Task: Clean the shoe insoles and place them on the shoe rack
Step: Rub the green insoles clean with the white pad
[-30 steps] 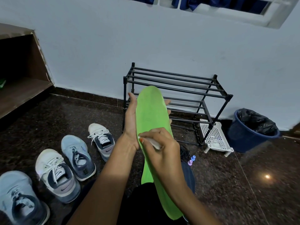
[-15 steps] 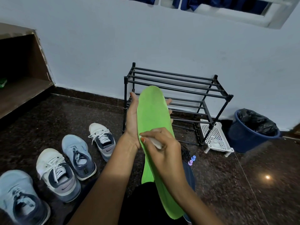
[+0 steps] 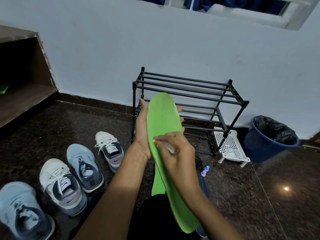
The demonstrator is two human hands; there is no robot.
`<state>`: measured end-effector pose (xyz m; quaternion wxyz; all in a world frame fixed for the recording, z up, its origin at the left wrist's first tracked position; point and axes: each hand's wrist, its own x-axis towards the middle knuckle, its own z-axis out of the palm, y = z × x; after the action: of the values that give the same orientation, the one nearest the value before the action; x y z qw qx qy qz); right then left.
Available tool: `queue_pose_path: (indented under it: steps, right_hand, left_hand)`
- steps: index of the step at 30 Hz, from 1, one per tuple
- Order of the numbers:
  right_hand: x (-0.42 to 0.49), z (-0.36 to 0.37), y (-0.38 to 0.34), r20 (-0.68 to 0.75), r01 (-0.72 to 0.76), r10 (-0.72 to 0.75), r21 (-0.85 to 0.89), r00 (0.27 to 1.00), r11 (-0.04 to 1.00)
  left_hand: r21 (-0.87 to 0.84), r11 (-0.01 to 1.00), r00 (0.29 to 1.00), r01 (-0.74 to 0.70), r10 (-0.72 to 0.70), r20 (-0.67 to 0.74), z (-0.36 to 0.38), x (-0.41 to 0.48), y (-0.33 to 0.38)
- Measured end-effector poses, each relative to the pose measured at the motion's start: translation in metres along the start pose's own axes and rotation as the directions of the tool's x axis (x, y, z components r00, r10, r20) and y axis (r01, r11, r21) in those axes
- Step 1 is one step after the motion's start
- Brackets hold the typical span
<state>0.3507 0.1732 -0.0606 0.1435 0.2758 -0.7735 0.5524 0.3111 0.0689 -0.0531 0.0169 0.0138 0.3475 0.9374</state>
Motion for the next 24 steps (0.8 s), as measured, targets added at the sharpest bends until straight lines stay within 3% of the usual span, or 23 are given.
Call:
queue_pose_path:
  steps: [5,14,20,24]
  right_hand:
    - [-0.015,-0.002,-0.004,0.062,0.010,-0.012,0.035,0.998,0.999]
    - [0.015,-0.001,0.004,-0.058,-0.035,0.031,-0.066,0.998,0.997]
    - [-0.020,0.001,-0.005,0.050,0.002,-0.005,0.068,0.999,0.998]
    - [-0.017,-0.002,-0.006,0.062,0.010,-0.012,0.028,0.998,1.000]
  left_hand:
    - [-0.003,1.000,1.000,-0.003,0.003,0.001,0.002,-0.001,0.001]
    - [0.040,0.999,1.000,0.018,-0.017,-0.008,0.002,-0.002,-0.001]
    - [0.002,1.000,1.000,-0.002,0.002,0.002,0.000,-0.002,0.002]
    - [0.007,1.000,1.000,0.000,0.000,-0.006,0.001,-0.002,0.001]
